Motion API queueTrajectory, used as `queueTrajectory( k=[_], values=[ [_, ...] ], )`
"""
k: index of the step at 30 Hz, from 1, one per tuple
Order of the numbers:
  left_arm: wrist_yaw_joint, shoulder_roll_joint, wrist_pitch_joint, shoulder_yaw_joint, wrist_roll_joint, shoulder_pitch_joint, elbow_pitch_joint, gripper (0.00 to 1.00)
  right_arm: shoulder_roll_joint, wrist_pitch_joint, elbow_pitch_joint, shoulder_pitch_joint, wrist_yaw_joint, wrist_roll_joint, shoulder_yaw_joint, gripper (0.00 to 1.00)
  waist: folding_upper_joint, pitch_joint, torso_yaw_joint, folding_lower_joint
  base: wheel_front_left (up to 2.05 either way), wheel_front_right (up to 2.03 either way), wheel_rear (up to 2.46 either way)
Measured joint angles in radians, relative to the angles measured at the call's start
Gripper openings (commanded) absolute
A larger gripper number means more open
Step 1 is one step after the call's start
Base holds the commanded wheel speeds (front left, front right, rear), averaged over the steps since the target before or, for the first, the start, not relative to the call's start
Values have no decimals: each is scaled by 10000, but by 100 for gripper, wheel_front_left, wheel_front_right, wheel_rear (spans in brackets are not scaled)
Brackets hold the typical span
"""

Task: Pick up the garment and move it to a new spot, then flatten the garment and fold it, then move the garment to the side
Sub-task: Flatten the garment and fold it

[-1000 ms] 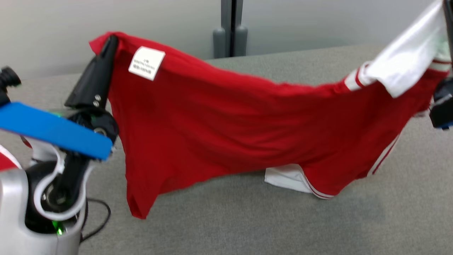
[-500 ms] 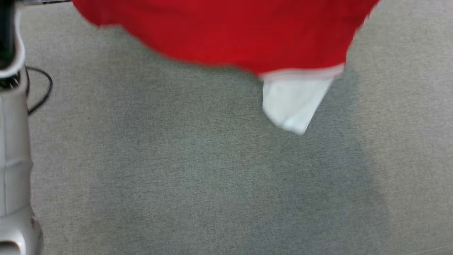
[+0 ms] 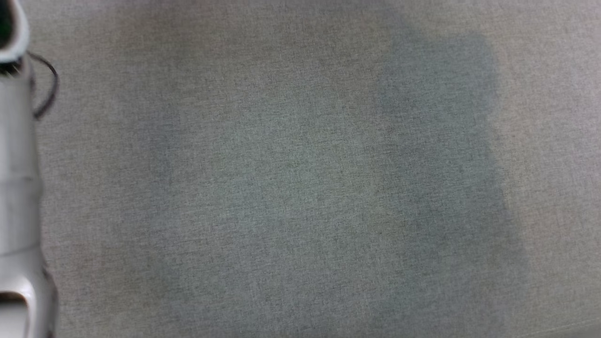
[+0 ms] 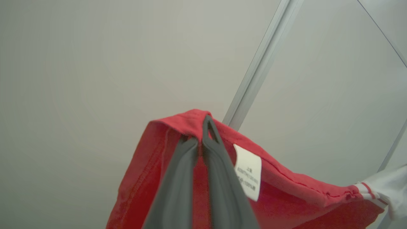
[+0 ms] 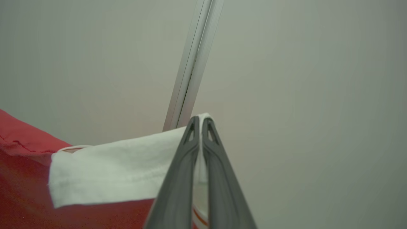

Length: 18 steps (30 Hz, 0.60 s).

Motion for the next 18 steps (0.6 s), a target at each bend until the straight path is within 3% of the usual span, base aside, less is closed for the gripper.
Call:
queueTrajectory(
  k=[9, 13, 18],
  values=[
    [-382, -236, -897, -963, -270, 3241, 1488, 0, -31, 813, 364, 4239, 2, 1703, 988, 0, 1, -192, 45, 2, 0, 0, 0],
    [-387, -113, -899, -1735, -265, 4795, 1657, 0, -330, 2094, -75, 6316, 0, 2449, 746, 0, -1, -738, 287, -2, 0, 0, 0],
    [-380, -69, -830, -2230, -405, 6626, 1601, 0, -537, 3714, -1342, 8705, 0, 2654, -299, 0, -3, -1531, 530, -3, 0, 0, 0]
  ],
)
